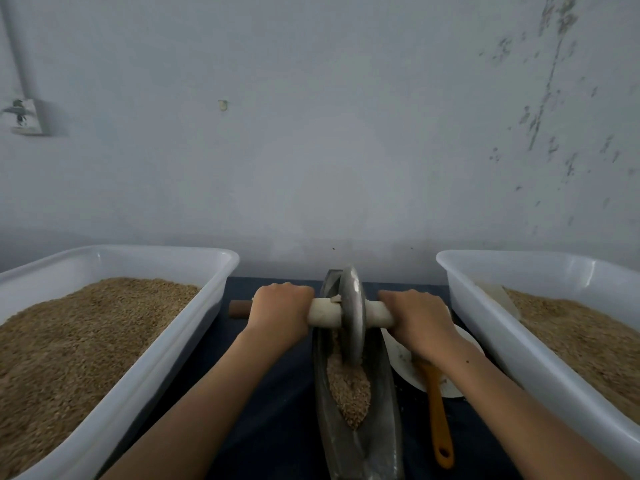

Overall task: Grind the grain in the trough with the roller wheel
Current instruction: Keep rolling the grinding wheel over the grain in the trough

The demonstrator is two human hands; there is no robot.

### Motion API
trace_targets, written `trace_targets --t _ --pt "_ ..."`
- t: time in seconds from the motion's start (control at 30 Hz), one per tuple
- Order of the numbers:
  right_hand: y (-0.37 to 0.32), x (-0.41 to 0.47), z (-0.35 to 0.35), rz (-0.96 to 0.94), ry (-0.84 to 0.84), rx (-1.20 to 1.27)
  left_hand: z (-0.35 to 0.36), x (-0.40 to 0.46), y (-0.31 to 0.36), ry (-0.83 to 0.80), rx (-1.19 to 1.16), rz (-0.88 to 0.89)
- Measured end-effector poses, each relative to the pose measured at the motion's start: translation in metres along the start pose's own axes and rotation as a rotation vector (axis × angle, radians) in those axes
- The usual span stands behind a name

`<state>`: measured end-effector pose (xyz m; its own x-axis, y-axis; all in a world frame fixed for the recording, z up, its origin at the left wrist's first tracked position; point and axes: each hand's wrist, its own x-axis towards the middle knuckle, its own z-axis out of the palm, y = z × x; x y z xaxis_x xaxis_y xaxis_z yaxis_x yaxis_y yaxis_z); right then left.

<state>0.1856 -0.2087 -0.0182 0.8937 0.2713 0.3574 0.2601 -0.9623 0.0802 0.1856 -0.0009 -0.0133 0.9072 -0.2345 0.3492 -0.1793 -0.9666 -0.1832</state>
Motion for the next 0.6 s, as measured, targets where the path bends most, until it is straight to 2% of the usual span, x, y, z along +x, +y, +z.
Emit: trace_targets --t 0.07,0.2,0.3,0.37,0.5,0.6 --pt "0.001 -0.001 -0.006 -0.035 -0.089 -0.011 -0.003 0.000 -0.002 -0.113 0.001 0.021" --pt "-0.003 -0.001 -0.024 -0.105 -0.335 -0.081 -0.010 0.000 -0.010 -0.478 -0.170 0.013" --pt "-0.006 0.000 -0.029 -0.109 -0.391 -0.106 -0.010 0.000 -0.012 -0.580 -0.228 0.010" --pt "-0.007 0.000 -0.026 -0.087 -0.357 -0.125 -0.009 0.000 -0.010 -0.505 -0.199 -0.005" --pt "-0.007 -0.001 -0.012 -0.009 -0.105 -0.063 -0.002 0.000 -0.005 -0.160 -0.043 -0.006" --pt "-0.006 -0.001 -0.003 0.022 0.020 -0.051 0.004 0.001 -0.001 -0.024 -0.040 -0.030"
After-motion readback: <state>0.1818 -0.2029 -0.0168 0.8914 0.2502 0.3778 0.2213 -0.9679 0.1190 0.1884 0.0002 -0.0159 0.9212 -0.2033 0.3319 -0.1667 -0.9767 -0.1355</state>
